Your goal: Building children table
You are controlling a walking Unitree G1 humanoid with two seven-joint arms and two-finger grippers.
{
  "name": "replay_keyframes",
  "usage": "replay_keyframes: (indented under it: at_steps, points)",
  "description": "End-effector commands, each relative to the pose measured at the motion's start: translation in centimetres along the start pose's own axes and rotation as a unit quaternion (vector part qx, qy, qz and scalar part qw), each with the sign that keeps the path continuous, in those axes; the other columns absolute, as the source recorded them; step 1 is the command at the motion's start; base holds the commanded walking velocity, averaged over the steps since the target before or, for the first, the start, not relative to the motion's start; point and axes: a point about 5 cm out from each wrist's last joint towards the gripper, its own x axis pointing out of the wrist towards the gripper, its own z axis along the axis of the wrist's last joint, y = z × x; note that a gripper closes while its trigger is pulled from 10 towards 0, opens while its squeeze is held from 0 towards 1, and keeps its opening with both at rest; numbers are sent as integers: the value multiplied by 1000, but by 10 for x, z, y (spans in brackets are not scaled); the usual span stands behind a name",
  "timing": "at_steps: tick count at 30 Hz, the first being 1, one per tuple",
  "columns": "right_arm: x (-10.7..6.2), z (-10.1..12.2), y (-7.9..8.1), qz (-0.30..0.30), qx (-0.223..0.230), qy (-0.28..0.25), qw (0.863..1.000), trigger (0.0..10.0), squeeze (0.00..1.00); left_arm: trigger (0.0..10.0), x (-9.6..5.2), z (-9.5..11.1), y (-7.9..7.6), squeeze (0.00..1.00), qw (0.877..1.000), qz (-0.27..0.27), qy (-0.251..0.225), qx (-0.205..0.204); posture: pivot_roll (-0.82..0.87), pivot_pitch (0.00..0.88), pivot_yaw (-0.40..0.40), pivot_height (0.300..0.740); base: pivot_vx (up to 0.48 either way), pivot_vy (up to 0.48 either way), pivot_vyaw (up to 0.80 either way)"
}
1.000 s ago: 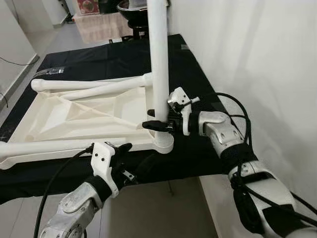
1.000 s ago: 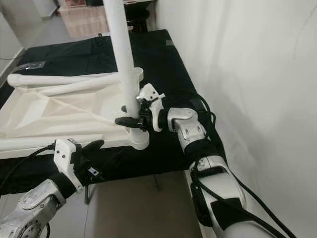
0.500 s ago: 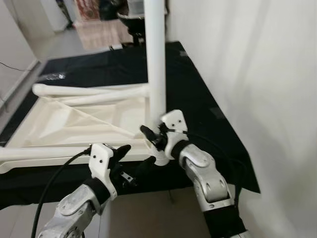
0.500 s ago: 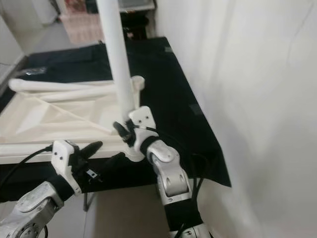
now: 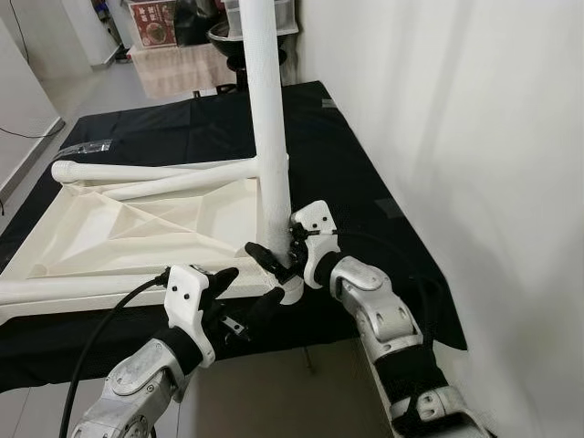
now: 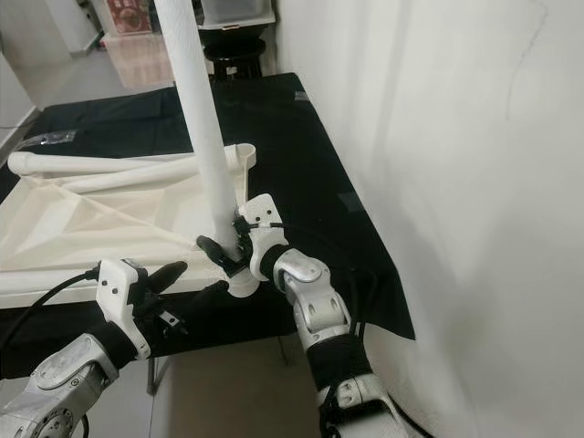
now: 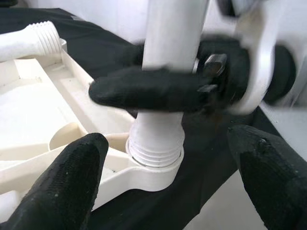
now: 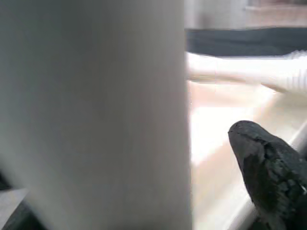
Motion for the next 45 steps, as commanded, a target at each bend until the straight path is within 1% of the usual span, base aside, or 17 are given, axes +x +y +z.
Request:
replay_keyframes:
  at_steps: [1,6,8,9,22,25,27,28,29,32,36,37,38,39,40,41,45]
  points:
    - [-1,2,1,67,-6,-3,998,10000,0,10000,0,-5,0,0,1000,3,7,-3,-17,64,43,740,0,0,0]
    - [-5,2,-12,114,-25,18,993,10000,0,10000,-1,-6,-1,0,1000,2,9,-3,-16,62,43,740,0,0,0]
    - [-4,4,-19,117,-23,20,993,8627,0,10000,-2,-7,-2,0,1000,2,13,1,-18,61,46,740,0,0,0]
    - [-3,8,-25,113,-13,17,993,0,0,10000,-5,-8,-4,0,1000,0,17,5,-18,66,50,740,0,0,0]
    - [-26,4,-50,27,-19,41,999,0,0,10000,-25,-13,-29,0,999,-12,36,-22,-27,120,64,740,0,0,0]
    - [-36,-3,-36,-19,-9,31,999,0,0,10000,-28,-13,-29,0,999,-13,34,-34,-28,138,61,740,0,0,0]
    - [-39,-22,-9,-237,37,47,970,0,0,10000,-28,-11,-25,0,999,-11,29,-37,-29,158,61,740,0,0,0]
    - [-39,-22,-9,-237,37,47,970,0,0,10000,-28,-11,-25,0,999,-11,29,-37,-29,158,61,740,0,0,0]
    - [-42,-33,13,-285,51,57,955,0,0,10000,-27,-10,-22,0,999,-5,24,-37,-37,163,84,740,0,0,0]
    - [-40,-37,31,-286,54,59,955,0,0,10000,-26,-9,-19,0,999,6,19,-31,-31,148,79,740,0,0,0]
    - [-24,-33,15,-256,14,56,965,0,0,10000,-24,-7,-16,0,999,26,12,-23,-16,145,61,740,0,0,0]
    - [-21,-31,12,-256,6,57,965,10000,0,10000,-23,-6,-15,0,999,37,10,-19,-15,146,60,740,0,0,0]
    - [-19,-29,10,-257,3,58,965,10000,0,10000,-23,-6,-13,0,999,48,7,-15,-15,146,60,740,0,0,0]
    - [-16,-27,9,-235,2,51,971,10000,243,10000,-22,-5,-11,0,998,66,4,-11,-13,134,57,740,0,0,0]
    - [-16,-27,9,-235,2,51,971,10000,243,10000,-22,-5,-11,0,998,66,4,-11,-13,134,57,740,0,0,0]
    - [-16,-25,8,-217,2,54,975,10000,1000,10000,-22,-5,-8,0,997,82,2,-7,-14,133,55,740,0,0,0]
    - [-17,-15,-5,-172,8,30,985,10000,1000,10000,-18,-5,-3,0,994,106,-3,1,-14,116,46,740,0,0,0]
